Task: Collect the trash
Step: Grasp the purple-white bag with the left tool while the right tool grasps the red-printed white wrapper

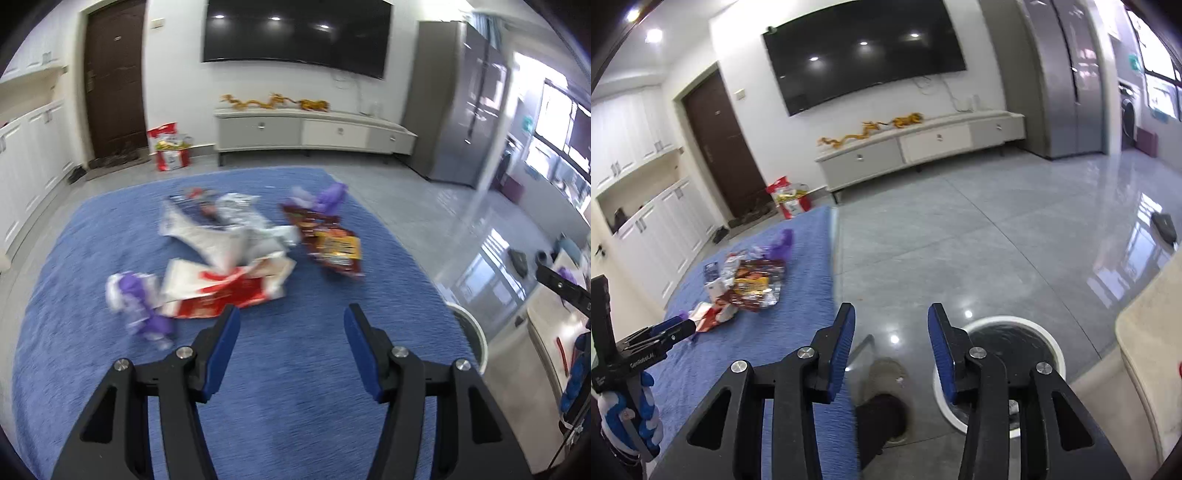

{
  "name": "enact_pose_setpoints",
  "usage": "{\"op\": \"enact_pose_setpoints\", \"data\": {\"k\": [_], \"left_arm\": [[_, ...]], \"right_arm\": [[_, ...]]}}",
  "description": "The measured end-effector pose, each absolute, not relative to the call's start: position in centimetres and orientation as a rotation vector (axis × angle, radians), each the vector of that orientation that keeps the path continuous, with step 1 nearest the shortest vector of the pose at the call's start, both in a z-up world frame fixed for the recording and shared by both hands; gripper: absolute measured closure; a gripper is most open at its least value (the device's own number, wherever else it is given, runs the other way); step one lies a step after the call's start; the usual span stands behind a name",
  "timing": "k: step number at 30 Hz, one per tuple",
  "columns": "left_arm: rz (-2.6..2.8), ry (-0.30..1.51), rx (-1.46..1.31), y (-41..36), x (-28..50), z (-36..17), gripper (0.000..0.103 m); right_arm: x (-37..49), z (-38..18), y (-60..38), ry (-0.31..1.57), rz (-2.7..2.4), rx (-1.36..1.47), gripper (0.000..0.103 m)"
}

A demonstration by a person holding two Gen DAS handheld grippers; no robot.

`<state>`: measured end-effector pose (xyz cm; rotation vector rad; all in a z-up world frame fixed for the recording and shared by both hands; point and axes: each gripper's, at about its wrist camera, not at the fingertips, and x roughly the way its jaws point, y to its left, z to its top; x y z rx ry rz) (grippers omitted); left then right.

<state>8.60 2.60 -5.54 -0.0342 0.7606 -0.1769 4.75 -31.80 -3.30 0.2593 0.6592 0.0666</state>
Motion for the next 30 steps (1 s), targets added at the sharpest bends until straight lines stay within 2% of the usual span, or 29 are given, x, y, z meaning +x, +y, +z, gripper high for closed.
{"op": "enact_pose_setpoints", "data": {"k": [4,18,30], "left_arm": [[-0.111,0.742,-0.056,6.3,7.6,-5.6,0.039],[0.013,0.754,-0.236,16.0,6.9,-7.0,0.039],[0.009,0.797,-0.236,15.9,11.5,-8.7,0.04]], "right_arm": [[4.9,-2.5,-30.0,0.656,0.089,0.226,0.058],[6.7,-2.6,-24.3,0.725,0.177,0.151,0.058],[11.9,-5.5,-16.6,0.844,0.374,0.095,0.056]]}}
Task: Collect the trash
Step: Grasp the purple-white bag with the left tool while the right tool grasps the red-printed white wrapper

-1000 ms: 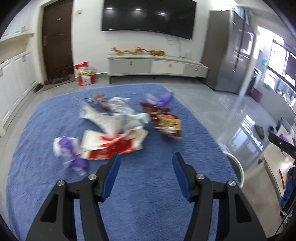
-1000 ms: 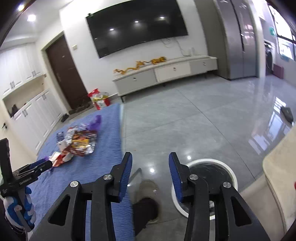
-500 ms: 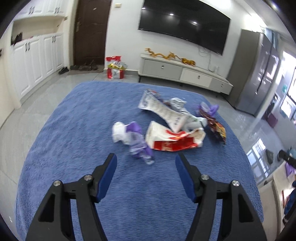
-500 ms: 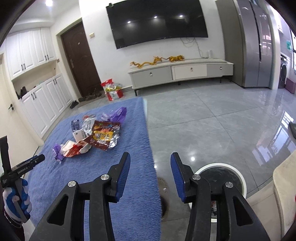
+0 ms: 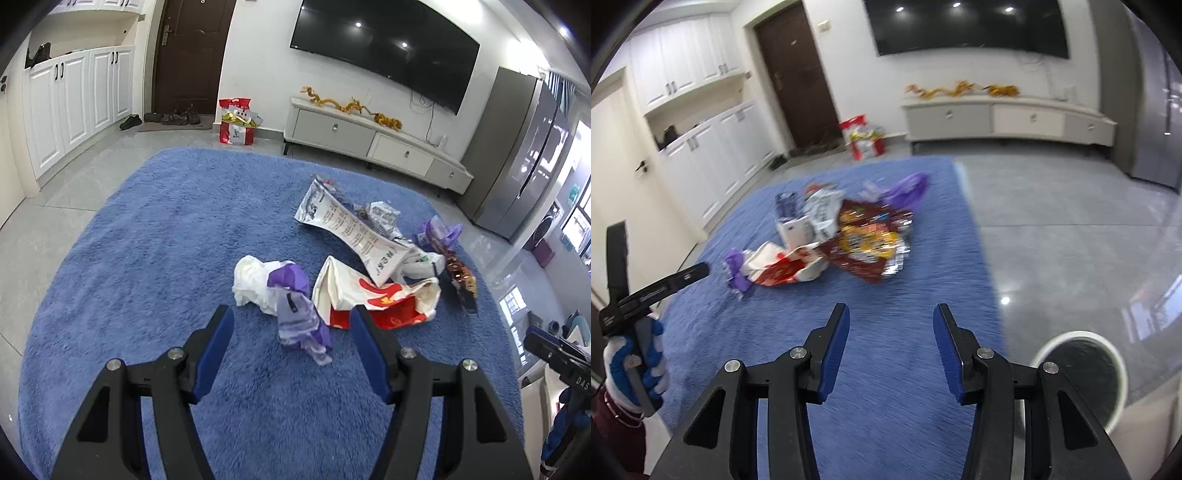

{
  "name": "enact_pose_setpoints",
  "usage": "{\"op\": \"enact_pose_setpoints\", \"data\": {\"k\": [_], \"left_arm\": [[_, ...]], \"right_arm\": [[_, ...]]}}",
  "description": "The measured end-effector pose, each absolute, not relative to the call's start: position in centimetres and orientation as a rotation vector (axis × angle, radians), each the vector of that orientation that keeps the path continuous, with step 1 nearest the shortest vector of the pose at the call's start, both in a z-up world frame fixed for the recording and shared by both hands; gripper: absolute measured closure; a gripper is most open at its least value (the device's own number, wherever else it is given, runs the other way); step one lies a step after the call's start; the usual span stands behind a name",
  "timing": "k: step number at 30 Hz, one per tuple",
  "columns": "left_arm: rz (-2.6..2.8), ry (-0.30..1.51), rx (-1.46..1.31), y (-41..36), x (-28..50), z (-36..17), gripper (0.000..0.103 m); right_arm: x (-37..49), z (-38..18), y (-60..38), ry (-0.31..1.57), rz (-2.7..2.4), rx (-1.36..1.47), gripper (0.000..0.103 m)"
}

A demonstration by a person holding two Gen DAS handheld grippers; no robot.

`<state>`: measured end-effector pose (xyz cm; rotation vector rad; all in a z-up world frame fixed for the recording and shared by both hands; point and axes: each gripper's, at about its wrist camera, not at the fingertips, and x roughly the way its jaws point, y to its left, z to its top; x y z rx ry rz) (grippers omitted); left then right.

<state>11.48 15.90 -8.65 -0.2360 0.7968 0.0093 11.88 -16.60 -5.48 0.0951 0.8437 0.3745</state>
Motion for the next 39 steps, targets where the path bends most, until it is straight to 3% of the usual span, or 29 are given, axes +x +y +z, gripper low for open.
{"op": "enact_pose_setpoints", "data": {"k": [22,24,26,28,39], "left_arm": [[-0.023,0.86,-0.307,16.7,13.9,-11.9,0.074],[-0.024,0.856,-0.307,16.6,13.6,-11.9,0.074],[-0.019,0.851,-0.313,16.6,13.2,-11.9,0.075],[-0.024,0.847,-0.324,16.8,12.7,-11.9,0.075],[-0.038,0.785,-0.293,16.4,8.2,-9.4,0.075]], "right_arm": [[21.1,-11.5,-5.8,0.997,0.59,0.216,0.05],[21.4,-11.8,-5.6,1.004,0.595,0.23,0.053],[21.3,-12.0,-5.7,1.0,0.593,0.239,0.072],[21.3,-12.3,-6.1,1.005,0.603,0.273,0.083],[18.5,-10.9,-8.3,0.942,0.632,0.291,0.084]]}}
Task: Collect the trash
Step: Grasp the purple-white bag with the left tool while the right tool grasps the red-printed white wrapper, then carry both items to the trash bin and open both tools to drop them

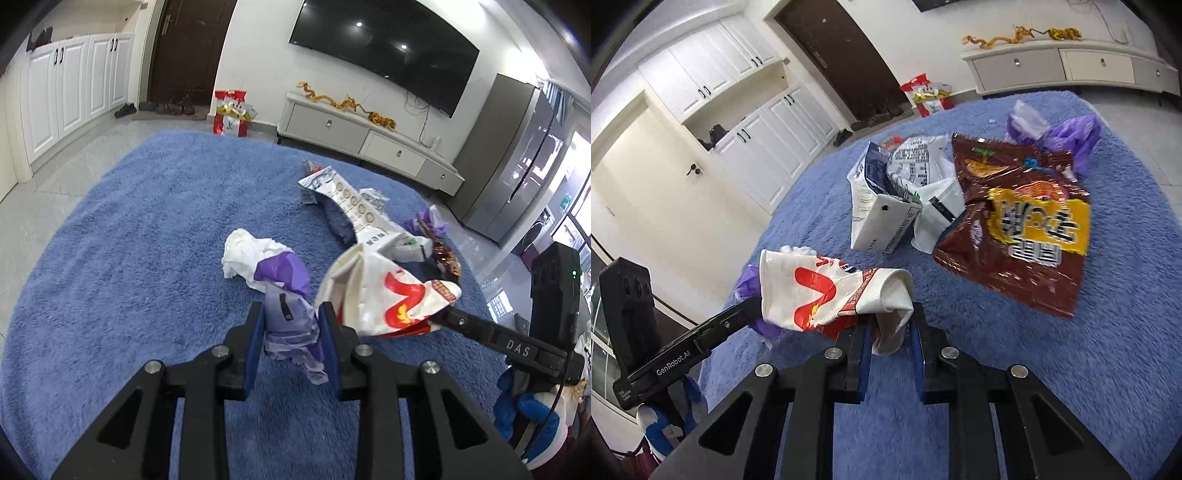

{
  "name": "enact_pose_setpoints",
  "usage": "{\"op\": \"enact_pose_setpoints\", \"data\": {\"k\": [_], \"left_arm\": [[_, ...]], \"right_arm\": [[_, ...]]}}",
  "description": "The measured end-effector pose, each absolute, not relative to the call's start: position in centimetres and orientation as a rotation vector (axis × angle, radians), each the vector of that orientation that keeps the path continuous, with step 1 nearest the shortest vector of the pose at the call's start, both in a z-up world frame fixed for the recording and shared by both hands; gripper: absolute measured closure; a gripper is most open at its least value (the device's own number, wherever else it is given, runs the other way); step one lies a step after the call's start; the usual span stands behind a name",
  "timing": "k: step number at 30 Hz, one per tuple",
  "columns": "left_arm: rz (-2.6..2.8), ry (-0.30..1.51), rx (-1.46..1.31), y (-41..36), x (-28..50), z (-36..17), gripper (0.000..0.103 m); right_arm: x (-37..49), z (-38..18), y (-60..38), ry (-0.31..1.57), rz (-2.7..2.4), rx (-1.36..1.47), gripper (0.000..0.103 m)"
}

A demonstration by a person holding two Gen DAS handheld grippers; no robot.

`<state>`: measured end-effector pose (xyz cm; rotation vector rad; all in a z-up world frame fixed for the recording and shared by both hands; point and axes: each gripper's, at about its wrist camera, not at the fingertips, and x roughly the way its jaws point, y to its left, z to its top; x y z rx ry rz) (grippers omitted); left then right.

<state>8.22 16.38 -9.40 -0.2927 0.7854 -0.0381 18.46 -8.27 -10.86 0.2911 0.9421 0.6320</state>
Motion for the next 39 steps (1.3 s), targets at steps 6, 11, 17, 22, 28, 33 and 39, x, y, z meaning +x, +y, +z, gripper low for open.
{"op": "enact_pose_setpoints", "data": {"k": [6,11,17,22,28,33,39], "left_arm": [[-0.051,0.762,-0.288,16.2,5.9,-8.2,0.075],[-0.028,0.74,-0.295,16.3,4.3,-7.2,0.075],[-0.037,0.718,-0.279,15.3,3.2,-6.1,0.075],[-0.07,0.726,-0.253,13.1,3.1,-5.8,0.075],[-0.128,0.749,-0.198,9.3,3.6,-5.6,0.075],[-0.216,0.776,-0.113,4.6,4.9,-5.5,0.075],[-0.354,0.819,-0.015,-2.8,6.7,-6.0,0.075]], "right_arm": [[16.4,-9.4,-11.9,0.896,0.596,0.33,0.084],[14.0,-8.0,-15.1,0.846,0.54,0.345,0.084],[11.3,-6.2,-19.6,0.776,0.454,0.404,0.084],[8.9,-5.5,-24.4,0.718,0.372,0.445,0.084],[6.2,-5.3,-30.1,0.663,0.261,0.503,0.084],[3.9,-6.2,-34.8,0.635,0.133,0.512,0.084],[1.6,-8.6,-40.6,0.636,-0.027,0.556,0.084]]}}
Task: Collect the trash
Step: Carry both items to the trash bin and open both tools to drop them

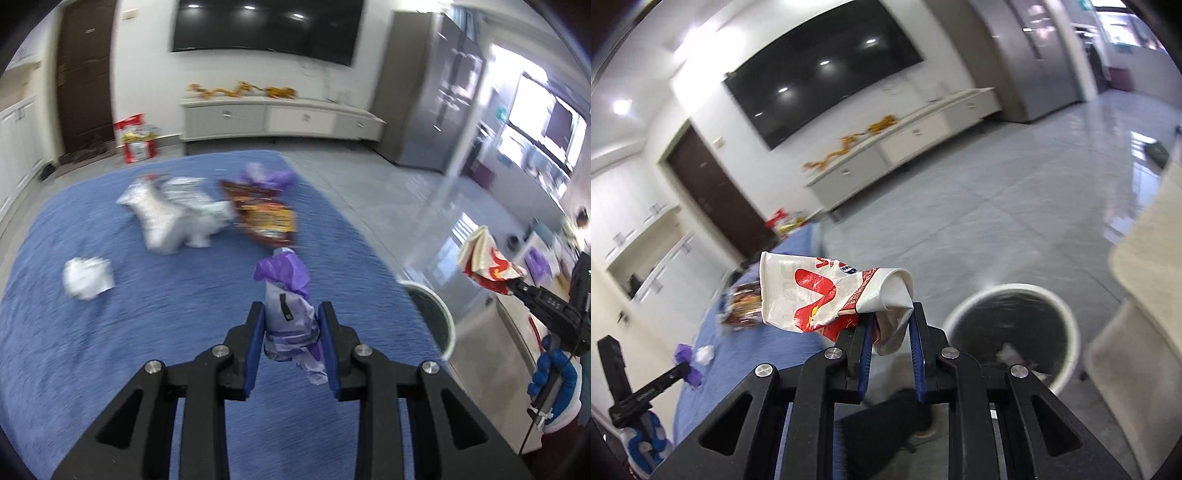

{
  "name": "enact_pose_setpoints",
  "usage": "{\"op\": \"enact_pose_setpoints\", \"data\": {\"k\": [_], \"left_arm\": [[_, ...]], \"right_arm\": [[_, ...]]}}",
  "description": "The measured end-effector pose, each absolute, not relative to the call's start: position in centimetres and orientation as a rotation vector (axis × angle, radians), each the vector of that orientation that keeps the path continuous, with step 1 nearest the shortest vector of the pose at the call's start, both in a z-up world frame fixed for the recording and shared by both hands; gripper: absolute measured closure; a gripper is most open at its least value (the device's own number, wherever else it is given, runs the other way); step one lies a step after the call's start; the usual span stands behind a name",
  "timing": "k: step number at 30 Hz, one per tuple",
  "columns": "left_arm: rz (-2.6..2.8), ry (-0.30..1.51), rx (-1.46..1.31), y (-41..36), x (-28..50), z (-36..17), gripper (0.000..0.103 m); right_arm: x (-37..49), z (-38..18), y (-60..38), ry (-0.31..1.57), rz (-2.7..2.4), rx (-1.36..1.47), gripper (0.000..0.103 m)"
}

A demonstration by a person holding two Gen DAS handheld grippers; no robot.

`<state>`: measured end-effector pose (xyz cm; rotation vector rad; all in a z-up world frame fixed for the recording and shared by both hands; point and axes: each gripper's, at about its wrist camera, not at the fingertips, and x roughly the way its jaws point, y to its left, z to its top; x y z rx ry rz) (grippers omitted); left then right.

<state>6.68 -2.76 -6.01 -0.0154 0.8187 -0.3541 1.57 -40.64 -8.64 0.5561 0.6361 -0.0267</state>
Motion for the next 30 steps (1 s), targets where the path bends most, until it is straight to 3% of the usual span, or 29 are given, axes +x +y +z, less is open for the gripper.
{"op": "enact_pose_setpoints", "data": {"k": [12,26,28,30], "left_arm": [[-0.615,0.913,0.19,-18.9,9.4,-9.0,0.075],[-0.734,1.036,0.166,-30.5,15.1,-13.1,0.073],[-0.737,1.047,0.16,-31.2,15.7,-13.4,0.056],[-0.737,1.038,0.15,-31.4,16.1,-13.3,0.049]], "right_arm": [[-0.2,-13.9,-47.2,0.712,-0.265,0.547,0.084],[6.4,-17.7,-48.7,0.816,-0.349,0.403,0.083],[7.5,-18.5,-48.8,0.841,-0.346,0.387,0.081],[8.0,-19.0,-48.9,0.86,-0.345,0.386,0.072]]}}
